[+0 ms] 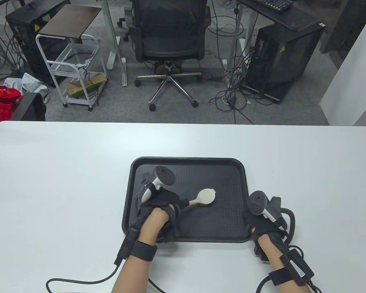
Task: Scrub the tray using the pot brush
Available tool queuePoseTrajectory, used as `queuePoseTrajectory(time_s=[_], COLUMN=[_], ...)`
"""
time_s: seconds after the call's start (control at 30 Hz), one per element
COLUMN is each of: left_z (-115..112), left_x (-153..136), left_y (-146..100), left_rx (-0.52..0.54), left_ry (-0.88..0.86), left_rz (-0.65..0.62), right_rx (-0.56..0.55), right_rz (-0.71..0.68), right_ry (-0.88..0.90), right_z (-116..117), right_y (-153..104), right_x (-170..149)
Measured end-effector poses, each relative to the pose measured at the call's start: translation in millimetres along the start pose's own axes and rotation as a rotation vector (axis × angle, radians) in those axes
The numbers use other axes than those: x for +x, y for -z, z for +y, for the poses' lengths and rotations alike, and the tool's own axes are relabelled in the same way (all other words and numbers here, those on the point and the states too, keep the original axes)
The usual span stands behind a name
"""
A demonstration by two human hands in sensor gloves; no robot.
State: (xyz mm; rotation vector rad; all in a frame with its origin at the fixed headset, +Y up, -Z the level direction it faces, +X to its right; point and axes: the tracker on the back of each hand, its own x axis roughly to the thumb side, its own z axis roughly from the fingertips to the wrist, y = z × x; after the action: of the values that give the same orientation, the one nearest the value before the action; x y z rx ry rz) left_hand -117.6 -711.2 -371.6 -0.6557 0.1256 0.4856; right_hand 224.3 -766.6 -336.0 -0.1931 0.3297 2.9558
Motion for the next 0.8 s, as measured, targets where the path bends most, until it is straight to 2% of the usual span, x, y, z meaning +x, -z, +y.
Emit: queuePoseTrajectory(time_s=[0.37,0.53,0.8], left_z=[53,62,76], left_x=[-88,-123,-173], left_y=[-12,-18,-31], left_rx=[0.002,0.001,0.064], left_ry=[-0.088,-0.167,-0.305], left_rz=[0.133,0.16,0.226], right_rx=[0.003,0.003,0.003], right_rz=[-0.001,0.0,0.0], right_ry=[0.004,0.004,0.004], right_z=[0,0,0], right_y=[0,0,1], right_x=[-1,-1,-1])
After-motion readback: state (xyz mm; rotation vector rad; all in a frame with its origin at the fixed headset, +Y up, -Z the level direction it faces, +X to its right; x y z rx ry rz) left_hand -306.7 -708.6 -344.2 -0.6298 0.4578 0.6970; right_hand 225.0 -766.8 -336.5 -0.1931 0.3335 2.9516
